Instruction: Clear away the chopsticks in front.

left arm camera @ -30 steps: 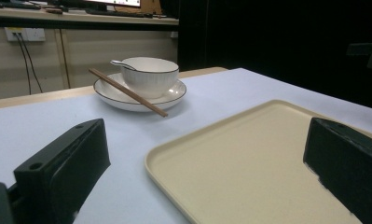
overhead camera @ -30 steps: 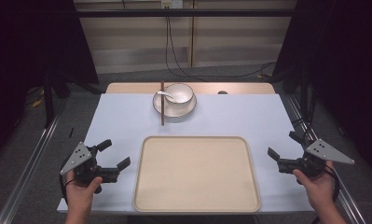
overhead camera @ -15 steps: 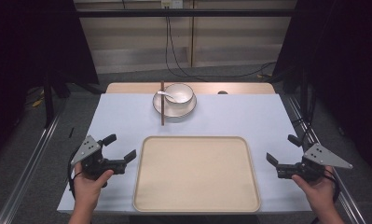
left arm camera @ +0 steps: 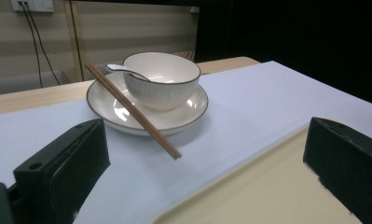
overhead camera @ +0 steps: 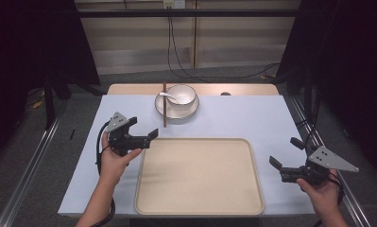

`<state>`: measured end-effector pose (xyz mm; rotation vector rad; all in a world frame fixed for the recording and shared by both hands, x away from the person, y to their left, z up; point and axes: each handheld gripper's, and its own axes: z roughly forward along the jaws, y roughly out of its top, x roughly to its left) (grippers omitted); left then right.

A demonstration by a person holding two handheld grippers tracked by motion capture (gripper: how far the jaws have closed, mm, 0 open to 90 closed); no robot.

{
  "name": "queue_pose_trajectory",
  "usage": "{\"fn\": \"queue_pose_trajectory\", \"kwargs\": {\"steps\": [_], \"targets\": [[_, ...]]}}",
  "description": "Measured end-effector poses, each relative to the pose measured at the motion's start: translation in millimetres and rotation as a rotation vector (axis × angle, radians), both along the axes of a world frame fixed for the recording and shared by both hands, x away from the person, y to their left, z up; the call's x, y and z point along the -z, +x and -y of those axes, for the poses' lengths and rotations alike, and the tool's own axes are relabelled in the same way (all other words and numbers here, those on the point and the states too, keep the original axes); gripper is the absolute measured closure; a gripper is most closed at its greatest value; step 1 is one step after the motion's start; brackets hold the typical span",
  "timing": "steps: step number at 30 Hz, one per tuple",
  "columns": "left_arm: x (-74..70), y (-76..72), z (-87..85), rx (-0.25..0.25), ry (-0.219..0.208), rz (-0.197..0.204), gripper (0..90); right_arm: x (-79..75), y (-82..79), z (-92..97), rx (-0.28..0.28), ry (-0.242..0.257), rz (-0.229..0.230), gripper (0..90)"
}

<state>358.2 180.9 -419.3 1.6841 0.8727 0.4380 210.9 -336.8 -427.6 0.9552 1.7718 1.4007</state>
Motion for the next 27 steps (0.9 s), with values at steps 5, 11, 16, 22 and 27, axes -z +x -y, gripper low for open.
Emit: {"fn": "queue_pose_trajectory", "kwargs": {"steps": [5, 11, 16, 22, 27], "targets": [[-1.2, 22.7, 13.4, -0.024, 0.02, -0.022, 0.0, 0.9, 4.0, -1.2, -0.01, 0.009, 0.002, 1.0], [2.1, 47.2, 27.1, -0.058, 0.066, -0.079, 1.4, 0.9, 5.5, -1.9, -0.012, 0.009, 0.001, 1.4], [10.9, 68.1, 37.0, -0.119, 0.107, -0.122, 4.3, 0.6, 5.8, -0.6, -0.003, 0.007, 0.009, 1.3], [18.6, 82.4, 39.0, -0.186, 0.147, -0.165, 12.4, 1.1, 5.7, -0.8, -0.008, 0.0, 0.006, 1.2], [22.0, 91.5, 42.5, -0.227, 0.203, -0.17, 22.3, 1.2, 5.9, -0.9, -0.011, -0.002, 0.006, 1.4]]}}
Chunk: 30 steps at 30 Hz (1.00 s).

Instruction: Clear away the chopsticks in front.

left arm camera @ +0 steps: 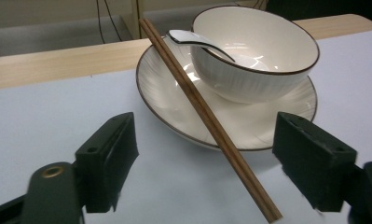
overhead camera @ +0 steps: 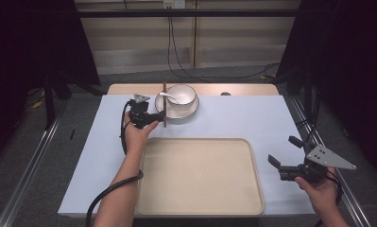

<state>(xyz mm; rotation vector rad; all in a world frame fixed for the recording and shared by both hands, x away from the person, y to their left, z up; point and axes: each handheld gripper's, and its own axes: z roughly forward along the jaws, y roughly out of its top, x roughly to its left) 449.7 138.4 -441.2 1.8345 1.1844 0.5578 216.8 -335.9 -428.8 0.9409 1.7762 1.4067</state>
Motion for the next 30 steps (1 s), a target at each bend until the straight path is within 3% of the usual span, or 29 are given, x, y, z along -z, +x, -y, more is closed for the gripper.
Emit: {"fn": "queue_pose_trajectory", "kwargs": {"steps": [1, 2, 3, 5, 6, 8, 9, 13, 18, 30], "targets": [[1.3, 1.5, 0.6, -0.003, -0.01, 0.005, 23.7, 0.0, 0.0, 0.1, -0.003, 0.0, -0.003, 1.4], [2.1, 2.8, 1.4, -0.015, -0.017, -0.002, 31.3, 0.2, 0.5, 0.2, 0.001, 0.0, -0.003, 1.4], [2.4, 4.8, 3.3, -0.039, -0.015, -0.028, 34.1, 0.1, 0.6, 0.4, -0.001, -0.001, -0.003, 1.5], [2.9, 5.7, 3.9, -0.042, -0.037, -0.038, 34.6, 0.0, 0.7, 0.6, 0.009, -0.001, -0.003, 1.4], [3.5, 6.7, 4.7, -0.054, -0.05, -0.063, 35.1, 0.0, 1.1, 0.8, 0.004, -0.001, 0.001, 1.5], [9.3, 10.0, 9.0, -0.053, -0.013, -0.123, 39.4, 0.0, 1.3, 1.2, 0.003, -0.001, -0.002, 1.5], [11.3, 10.5, 10.4, -0.057, -0.008, -0.131, 41.5, 0.4, 1.5, 0.5, 0.002, 0.002, -0.004, 1.5], [13.0, 11.3, 12.4, -0.065, -0.019, -0.149, 45.6, 0.0, 1.3, 1.3, -0.011, -0.011, -0.007, 1.5], [12.1, 12.4, 14.1, -0.077, 0.002, -0.186, 55.5, 0.7, 1.9, 0.2, -0.004, -0.011, 0.002, 1.5], [12.7, 14.4, 15.9, -0.103, -0.024, -0.219, 57.4, 0.5, 2.0, 0.6, -0.006, -0.011, 0.002, 1.5]]}}
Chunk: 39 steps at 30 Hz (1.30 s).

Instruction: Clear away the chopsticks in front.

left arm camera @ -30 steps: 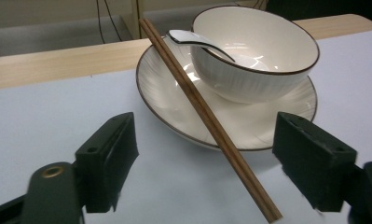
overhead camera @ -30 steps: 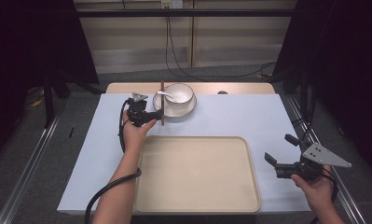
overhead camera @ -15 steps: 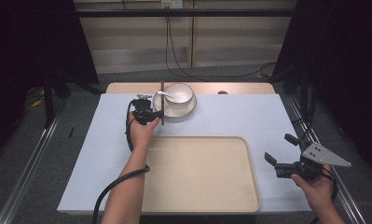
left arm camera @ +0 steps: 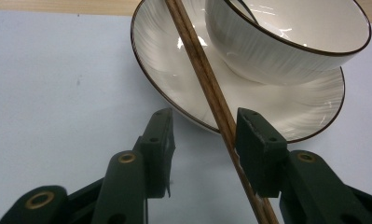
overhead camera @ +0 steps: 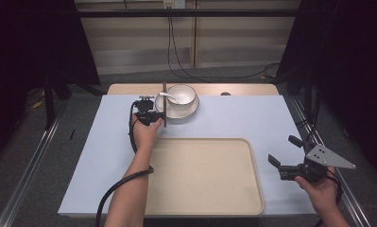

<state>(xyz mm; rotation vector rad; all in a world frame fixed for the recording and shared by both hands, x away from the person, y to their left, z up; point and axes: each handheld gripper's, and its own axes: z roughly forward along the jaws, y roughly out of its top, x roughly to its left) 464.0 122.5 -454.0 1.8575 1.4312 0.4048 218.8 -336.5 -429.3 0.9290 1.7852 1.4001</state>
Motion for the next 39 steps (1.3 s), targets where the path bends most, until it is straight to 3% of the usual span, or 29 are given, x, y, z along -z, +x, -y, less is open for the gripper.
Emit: {"fn": "queue_pose_trajectory", "kwargs": {"steps": [5, 8, 19, 22, 28, 31, 33, 39], "targets": [[-0.9, 0.2, 3.6, -0.018, 0.012, 0.011, 58.9, -0.1, -0.3, -0.1, 0.003, -0.003, 0.0, 1.6], [0.5, 0.9, 5.1, -0.009, 0.006, -0.006, 59.7, 0.0, -0.2, -0.2, 0.001, -0.003, -0.001, 1.6], [4.1, 1.1, 7.8, -0.007, 0.012, -0.018, 73.7, 0.5, -0.1, -0.5, -0.004, -0.007, -0.008, 1.6], [6.0, 0.0, 9.7, -0.033, -0.015, -0.016, 75.6, 0.6, 0.1, -0.5, -0.007, -0.008, -0.006, 1.5], [9.2, -2.3, 8.0, -0.068, -0.022, -0.008, 79.5, 0.2, 0.0, 0.0, 0.004, -0.005, -0.003, 1.5], [11.9, -3.2, 4.9, -0.058, -0.032, -0.025, 80.9, 0.2, 0.1, 0.3, 0.0, -0.004, -0.005, 1.6], [13.1, -4.1, 3.8, -0.096, -0.078, -0.024, 83.4, 0.3, 0.3, 0.6, -0.001, -0.004, -0.007, 1.6], [11.2, -10.5, -3.7, -0.086, -0.098, -0.005, 86.0, 0.4, 0.2, 0.5, 0.004, -0.007, -0.005, 1.5]]}}
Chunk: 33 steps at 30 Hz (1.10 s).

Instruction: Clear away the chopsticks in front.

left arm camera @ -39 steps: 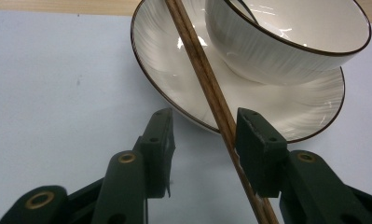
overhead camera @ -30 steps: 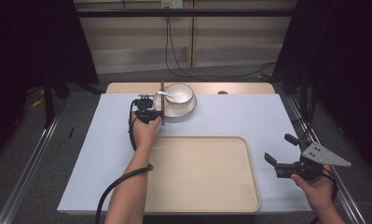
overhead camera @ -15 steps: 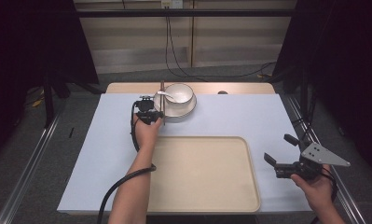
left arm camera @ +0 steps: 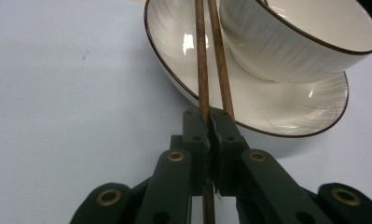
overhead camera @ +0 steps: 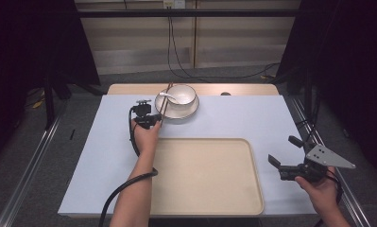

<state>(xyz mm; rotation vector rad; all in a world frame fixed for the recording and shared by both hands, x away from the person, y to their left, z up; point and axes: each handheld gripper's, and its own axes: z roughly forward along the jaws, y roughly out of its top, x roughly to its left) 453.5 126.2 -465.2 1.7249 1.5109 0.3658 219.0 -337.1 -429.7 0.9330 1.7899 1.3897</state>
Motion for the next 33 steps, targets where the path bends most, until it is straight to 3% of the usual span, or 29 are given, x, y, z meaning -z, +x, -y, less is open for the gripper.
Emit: {"fn": "queue_pose_trajectory", "kwargs": {"steps": [6, 10, 17, 19, 23, 30, 33], "targets": [[-1.8, -12.4, -4.7, -0.011, -0.027, 0.029, 86.2, -0.1, -0.1, 0.0, -0.003, 0.003, 0.0, 1.5], [-2.3, -21.7, -5.5, 0.014, 0.009, 0.043, 86.2, 0.1, 0.1, 0.0, 0.0, 0.001, -0.001, 1.5], [-6.4, -41.2, -11.5, 0.004, 0.002, 0.05, 86.2, -0.2, 0.3, 0.7, 0.001, 0.008, -0.004, 1.2], [-6.3, -47.1, -13.4, 0.007, 0.021, 0.044, 86.2, -0.2, 0.1, 0.6, 0.002, 0.01, -0.005, 1.3], [-10.0, -60.7, -17.9, -0.003, 0.004, 0.05, 86.2, -0.6, -0.5, 0.9, 0.008, 0.012, -0.001, 1.3], [-17.5, -87.5, -29.3, -0.034, -0.069, 0.077, 86.2, -0.4, -0.3, -0.7, 0.001, 0.014, -0.004, 1.4], [-17.7, -100.9, -32.9, -0.052, -0.109, 0.064, 86.2, -0.2, 0.0, -1.0, -0.001, 0.008, 0.001, 1.4]]}}
